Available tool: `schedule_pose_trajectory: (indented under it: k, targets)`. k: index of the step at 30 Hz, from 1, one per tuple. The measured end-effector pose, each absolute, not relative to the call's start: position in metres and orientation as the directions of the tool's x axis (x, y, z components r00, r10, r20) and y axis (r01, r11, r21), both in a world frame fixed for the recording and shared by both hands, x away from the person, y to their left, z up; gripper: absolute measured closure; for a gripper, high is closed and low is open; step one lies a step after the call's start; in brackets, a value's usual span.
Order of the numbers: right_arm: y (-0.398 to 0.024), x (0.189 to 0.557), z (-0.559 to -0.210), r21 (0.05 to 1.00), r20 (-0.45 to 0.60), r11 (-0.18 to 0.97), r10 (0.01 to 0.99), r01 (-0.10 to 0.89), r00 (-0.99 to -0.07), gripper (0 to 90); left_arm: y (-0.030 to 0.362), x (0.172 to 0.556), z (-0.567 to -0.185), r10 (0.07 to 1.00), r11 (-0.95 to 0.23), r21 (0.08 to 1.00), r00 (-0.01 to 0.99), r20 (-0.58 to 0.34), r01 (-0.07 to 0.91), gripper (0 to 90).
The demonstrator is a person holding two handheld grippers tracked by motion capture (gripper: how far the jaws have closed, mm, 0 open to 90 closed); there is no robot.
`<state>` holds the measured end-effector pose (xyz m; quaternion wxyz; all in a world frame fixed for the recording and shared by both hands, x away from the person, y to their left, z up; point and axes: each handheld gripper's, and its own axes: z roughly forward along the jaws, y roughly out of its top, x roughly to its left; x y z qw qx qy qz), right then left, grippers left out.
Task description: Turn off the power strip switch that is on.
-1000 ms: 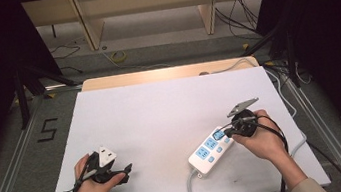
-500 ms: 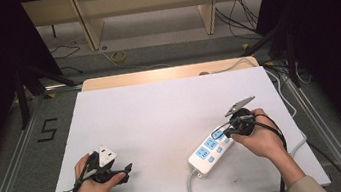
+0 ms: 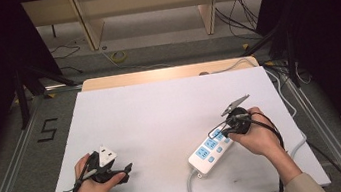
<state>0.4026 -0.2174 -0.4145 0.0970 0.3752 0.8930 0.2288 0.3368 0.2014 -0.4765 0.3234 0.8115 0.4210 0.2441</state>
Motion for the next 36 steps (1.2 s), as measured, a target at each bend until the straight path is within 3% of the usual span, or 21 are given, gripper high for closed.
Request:
schedule_pose_trajectory:
  k: [36]
  targets:
    - [-0.2082, 0.4104, -0.4220, 0.387, -0.031, 0.655, 0.712, 0.649, -0.701, 90.0, 0.2024, 0.3363, -0.4768, 0.843, -0.433, 0.730, 0.523, 0.121, 0.529, 15.9]
